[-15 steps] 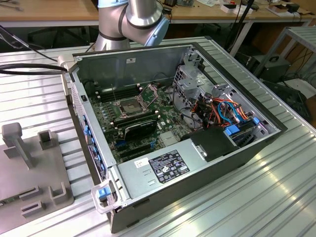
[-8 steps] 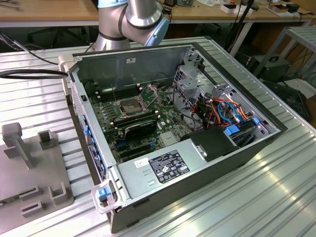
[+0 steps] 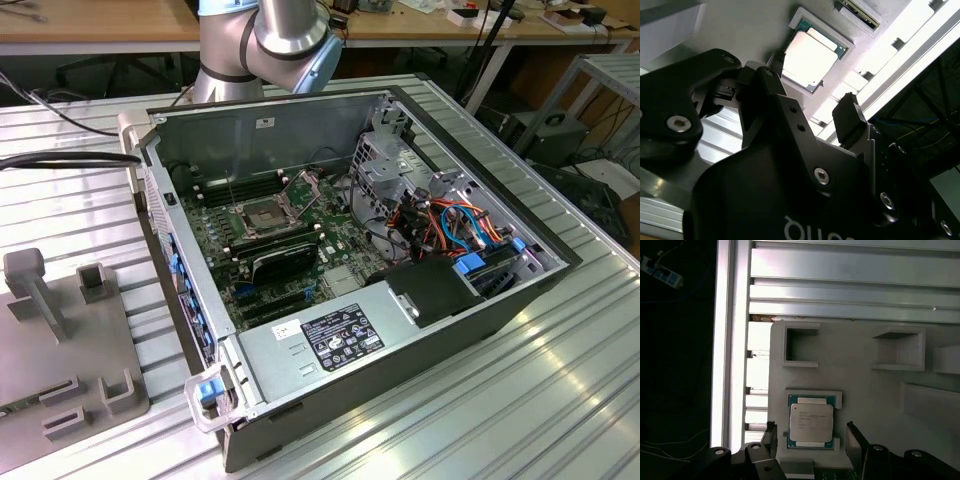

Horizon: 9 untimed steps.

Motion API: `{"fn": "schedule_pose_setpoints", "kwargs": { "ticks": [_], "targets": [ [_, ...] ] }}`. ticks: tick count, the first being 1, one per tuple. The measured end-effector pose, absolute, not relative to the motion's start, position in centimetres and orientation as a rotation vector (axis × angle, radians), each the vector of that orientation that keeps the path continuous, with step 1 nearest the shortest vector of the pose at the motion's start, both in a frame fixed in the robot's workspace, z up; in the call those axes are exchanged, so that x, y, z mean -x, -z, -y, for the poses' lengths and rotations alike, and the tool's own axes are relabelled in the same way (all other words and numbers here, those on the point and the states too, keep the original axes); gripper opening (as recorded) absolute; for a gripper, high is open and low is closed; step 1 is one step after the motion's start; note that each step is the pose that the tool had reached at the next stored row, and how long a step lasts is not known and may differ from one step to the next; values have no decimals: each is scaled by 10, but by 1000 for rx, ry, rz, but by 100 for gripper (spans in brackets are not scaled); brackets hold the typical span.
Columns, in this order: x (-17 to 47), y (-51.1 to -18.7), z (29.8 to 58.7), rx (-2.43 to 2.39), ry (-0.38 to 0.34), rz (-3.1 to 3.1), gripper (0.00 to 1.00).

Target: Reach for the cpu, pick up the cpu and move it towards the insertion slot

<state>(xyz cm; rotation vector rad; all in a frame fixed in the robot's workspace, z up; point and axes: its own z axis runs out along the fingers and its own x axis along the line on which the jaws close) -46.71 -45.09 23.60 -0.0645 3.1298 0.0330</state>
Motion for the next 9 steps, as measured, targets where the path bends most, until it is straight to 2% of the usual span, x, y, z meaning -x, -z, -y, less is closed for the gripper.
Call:
{"fn": "schedule_pose_setpoints", "kwargs": {
  "ticks": [9],
  "targets": [
    [467, -236, 451, 64, -33, -3130, 66]
  ]
}}
